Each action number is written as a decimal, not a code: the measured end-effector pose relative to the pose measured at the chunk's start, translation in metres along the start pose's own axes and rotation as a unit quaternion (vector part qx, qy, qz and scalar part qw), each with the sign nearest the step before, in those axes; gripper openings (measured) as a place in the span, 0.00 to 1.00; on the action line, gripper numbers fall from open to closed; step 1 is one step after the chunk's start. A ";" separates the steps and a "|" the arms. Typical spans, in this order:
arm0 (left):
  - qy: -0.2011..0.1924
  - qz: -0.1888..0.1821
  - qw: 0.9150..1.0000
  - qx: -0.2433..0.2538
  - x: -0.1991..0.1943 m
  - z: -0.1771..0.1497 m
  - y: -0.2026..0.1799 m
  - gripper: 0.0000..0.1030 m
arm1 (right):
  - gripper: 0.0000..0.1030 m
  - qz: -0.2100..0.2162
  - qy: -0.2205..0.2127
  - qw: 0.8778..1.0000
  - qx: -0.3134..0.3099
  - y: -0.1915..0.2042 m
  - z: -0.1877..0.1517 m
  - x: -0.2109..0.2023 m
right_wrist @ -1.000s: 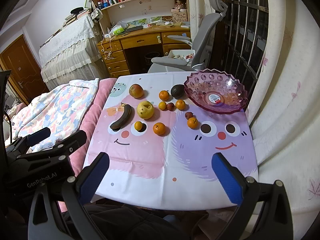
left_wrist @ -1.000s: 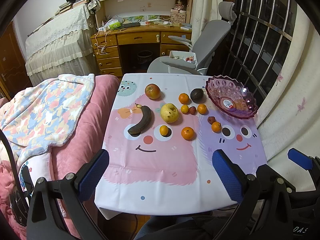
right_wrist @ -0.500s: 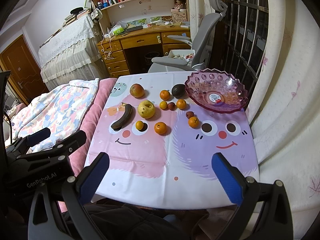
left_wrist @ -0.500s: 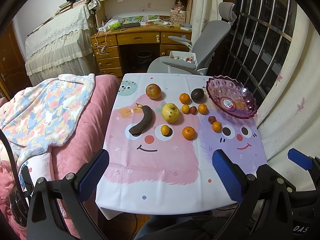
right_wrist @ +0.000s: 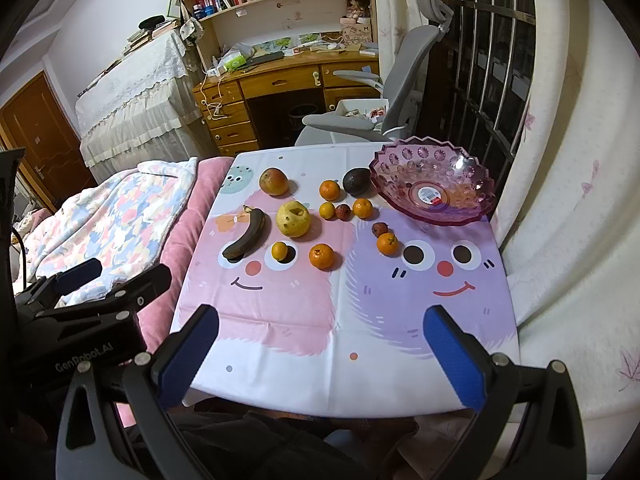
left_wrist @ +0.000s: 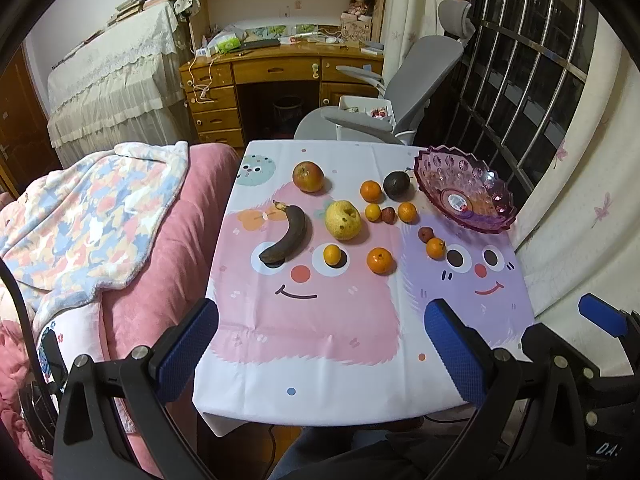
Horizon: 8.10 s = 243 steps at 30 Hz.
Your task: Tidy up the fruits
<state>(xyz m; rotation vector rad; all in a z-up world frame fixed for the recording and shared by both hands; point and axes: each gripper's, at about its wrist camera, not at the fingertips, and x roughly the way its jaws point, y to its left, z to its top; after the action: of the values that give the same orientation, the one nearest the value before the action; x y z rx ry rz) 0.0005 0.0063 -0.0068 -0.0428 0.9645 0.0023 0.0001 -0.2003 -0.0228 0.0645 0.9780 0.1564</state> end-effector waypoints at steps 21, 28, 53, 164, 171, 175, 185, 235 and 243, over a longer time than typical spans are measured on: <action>0.042 -0.023 0.998 0.036 0.048 0.025 0.040 0.99 | 0.99 -0.114 -0.025 0.992 0.047 -0.018 0.005 0.029; 0.075 -0.036 0.996 0.036 0.081 0.020 0.047 0.99 | 0.99 -0.124 -0.038 0.989 0.068 -0.033 -0.002 0.041; 0.184 -0.052 0.980 0.058 0.213 0.075 -0.060 0.99 | 0.88 -0.082 -0.013 0.996 -0.042 -0.090 0.026 0.151; 0.158 -0.115 0.975 0.102 0.342 0.154 -0.233 0.64 | 0.66 -0.037 0.025 0.999 -0.028 -0.222 0.088 0.261; 0.147 -0.096 0.980 0.092 0.317 0.133 -0.198 0.64 | 0.66 -0.018 0.022 0.999 -0.016 -0.203 0.083 0.251; 0.146 -0.092 0.981 0.086 0.300 0.118 -0.176 0.64 | 0.66 -0.003 0.024 0.999 0.021 -0.190 0.075 0.239; 0.140 -0.103 0.981 0.080 0.260 0.082 -0.111 0.64 | 0.66 0.006 0.032 0.999 0.024 -0.127 0.051 0.212; 0.217 -0.091 0.968 0.088 0.373 0.076 0.079 0.85 | 0.59 0.001 0.011 0.998 -0.068 0.111 0.000 0.305; 0.235 -0.090 0.965 0.077 0.404 0.073 0.070 0.84 | 0.49 -0.023 0.004 0.997 -0.073 0.100 -0.002 0.331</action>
<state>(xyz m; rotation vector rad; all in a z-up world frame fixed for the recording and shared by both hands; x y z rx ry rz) 0.2895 0.0724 -0.2996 0.0129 1.4299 -0.2608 0.1697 -0.0483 -0.2835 -0.0935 0.9736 0.1858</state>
